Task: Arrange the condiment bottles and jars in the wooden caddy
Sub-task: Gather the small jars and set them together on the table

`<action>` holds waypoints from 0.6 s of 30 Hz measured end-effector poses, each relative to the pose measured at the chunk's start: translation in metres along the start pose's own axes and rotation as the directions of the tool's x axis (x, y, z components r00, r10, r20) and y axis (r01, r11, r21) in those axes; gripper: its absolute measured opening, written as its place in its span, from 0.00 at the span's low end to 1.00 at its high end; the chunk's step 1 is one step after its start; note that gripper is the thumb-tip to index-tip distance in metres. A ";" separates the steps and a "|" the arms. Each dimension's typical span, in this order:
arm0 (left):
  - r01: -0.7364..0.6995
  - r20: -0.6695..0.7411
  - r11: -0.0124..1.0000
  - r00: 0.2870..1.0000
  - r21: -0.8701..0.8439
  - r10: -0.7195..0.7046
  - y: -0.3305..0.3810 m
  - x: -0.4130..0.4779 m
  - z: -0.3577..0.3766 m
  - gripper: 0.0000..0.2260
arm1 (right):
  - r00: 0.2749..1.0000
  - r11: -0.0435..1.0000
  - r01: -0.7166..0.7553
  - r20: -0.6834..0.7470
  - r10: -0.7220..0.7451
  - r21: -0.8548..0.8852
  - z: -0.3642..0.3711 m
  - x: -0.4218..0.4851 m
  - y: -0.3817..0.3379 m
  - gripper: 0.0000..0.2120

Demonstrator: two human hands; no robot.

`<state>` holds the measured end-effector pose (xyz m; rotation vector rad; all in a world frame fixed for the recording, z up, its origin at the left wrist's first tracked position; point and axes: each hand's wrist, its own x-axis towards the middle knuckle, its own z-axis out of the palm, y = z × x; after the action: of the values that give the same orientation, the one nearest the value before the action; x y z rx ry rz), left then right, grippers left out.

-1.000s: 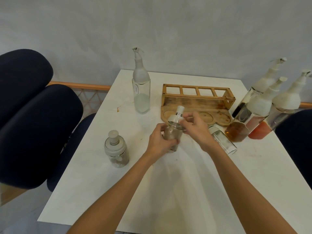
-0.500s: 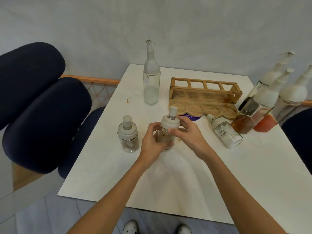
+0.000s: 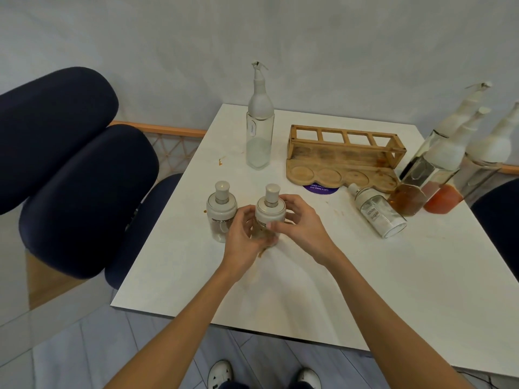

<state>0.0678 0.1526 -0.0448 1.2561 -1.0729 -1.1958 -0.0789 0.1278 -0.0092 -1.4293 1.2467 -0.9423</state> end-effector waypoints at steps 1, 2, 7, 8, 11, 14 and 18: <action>0.001 -0.001 1.000 1.000 0.000 -0.001 0.000 -0.001 0.000 0.29 | 1.000 1.000 0.005 0.003 -0.005 -0.002 0.000 -0.001 0.001 0.27; 0.002 -0.001 1.000 1.000 0.000 -0.002 0.000 -0.003 0.000 0.29 | 1.000 1.000 0.010 0.007 -0.010 -0.006 0.001 -0.001 0.001 0.27; -0.017 0.007 0.995 1.000 0.100 0.017 0.005 -0.007 0.002 0.29 | 1.000 1.000 0.015 0.007 -0.015 -0.028 0.003 -0.001 0.003 0.27; -0.024 0.009 0.991 1.000 0.130 0.023 0.006 -0.009 0.002 0.28 | 1.000 0.999 0.015 0.008 -0.015 -0.032 0.004 -0.001 0.003 0.28; -0.062 0.015 0.973 0.998 0.222 0.060 0.017 -0.014 0.003 0.26 | 1.000 0.999 0.020 0.021 -0.020 -0.041 0.004 -0.001 0.003 0.28; -0.131 0.011 0.945 0.991 0.301 0.134 0.030 -0.022 0.006 0.29 | 0.999 0.998 0.022 0.048 -0.019 -0.058 0.002 0.000 0.003 0.31; -0.247 -0.089 0.873 0.947 0.422 0.310 0.050 -0.037 0.011 0.30 | 0.998 0.992 0.013 0.066 -0.004 -0.129 -0.008 0.000 -0.005 0.34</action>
<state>0.0555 0.1853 0.0073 1.4209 -1.3796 -0.6596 -0.0858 0.1264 -0.0028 -1.5557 1.2731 -0.8259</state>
